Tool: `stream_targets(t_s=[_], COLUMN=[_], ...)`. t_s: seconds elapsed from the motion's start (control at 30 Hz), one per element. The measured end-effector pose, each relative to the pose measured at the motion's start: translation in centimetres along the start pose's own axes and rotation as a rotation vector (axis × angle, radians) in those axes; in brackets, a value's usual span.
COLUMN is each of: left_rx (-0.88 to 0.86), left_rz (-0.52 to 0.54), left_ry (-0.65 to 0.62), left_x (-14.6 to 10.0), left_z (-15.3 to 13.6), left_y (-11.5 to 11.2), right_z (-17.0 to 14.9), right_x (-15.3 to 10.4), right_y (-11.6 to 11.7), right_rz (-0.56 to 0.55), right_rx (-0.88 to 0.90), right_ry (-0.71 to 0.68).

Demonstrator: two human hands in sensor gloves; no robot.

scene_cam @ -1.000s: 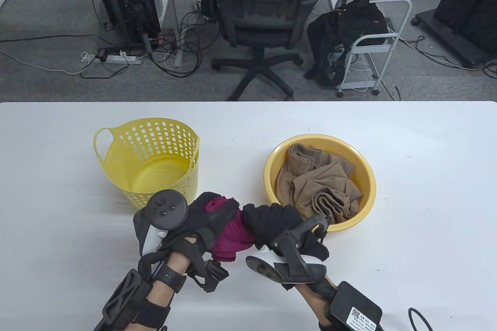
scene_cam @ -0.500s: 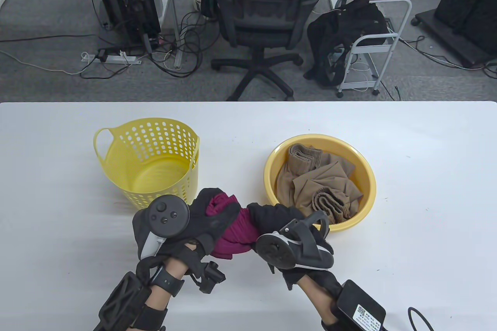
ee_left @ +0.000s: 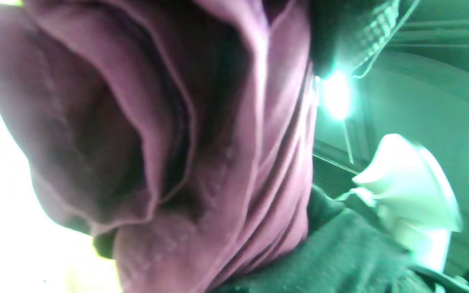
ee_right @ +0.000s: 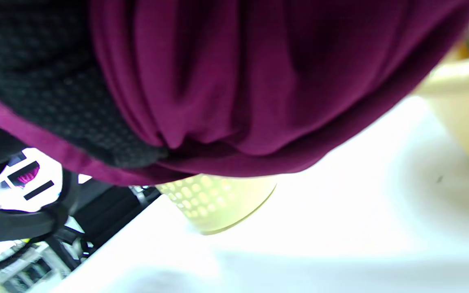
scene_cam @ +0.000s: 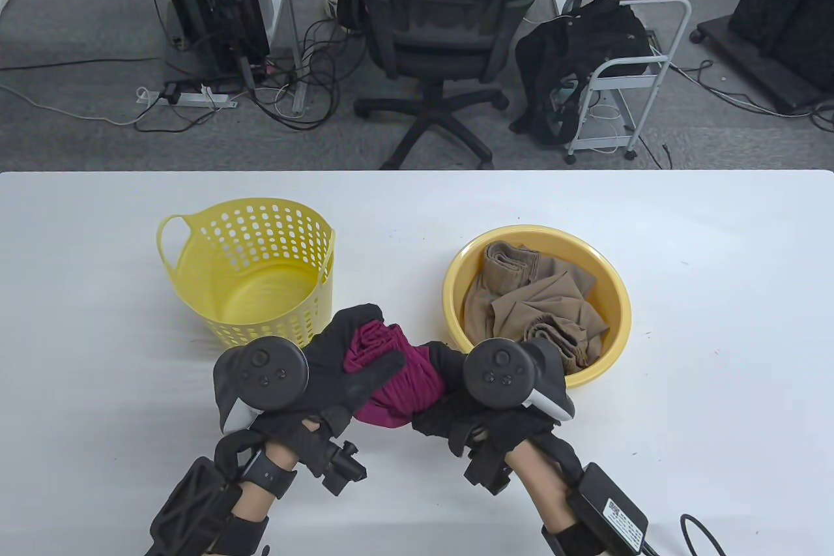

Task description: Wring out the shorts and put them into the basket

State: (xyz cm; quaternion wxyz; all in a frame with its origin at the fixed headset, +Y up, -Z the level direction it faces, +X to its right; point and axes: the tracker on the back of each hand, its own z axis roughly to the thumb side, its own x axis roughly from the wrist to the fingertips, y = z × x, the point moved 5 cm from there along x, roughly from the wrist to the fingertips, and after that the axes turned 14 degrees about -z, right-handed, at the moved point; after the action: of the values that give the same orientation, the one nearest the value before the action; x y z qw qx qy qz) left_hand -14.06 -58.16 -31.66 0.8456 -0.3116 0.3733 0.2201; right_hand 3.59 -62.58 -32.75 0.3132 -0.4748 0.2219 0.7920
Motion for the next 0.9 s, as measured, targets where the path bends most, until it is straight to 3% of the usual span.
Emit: stream_targets(t_s=[0.3, 0.9], left_rx=[-0.027, 0.072], left_rz=[-0.175, -0.178], left_ry=[-0.24, -0.189], left_x=[0.3, 0.7], left_z=[2.4, 2.9], left_y=[0.6, 1.0], right_z=[-1.7, -1.6], right_x=[-0.3, -0.4], right_y=[2.1, 1.6], right_rz=[0.186, 0.121], right_rx=[0.427, 0.344], right_ry=[0.121, 0.125])
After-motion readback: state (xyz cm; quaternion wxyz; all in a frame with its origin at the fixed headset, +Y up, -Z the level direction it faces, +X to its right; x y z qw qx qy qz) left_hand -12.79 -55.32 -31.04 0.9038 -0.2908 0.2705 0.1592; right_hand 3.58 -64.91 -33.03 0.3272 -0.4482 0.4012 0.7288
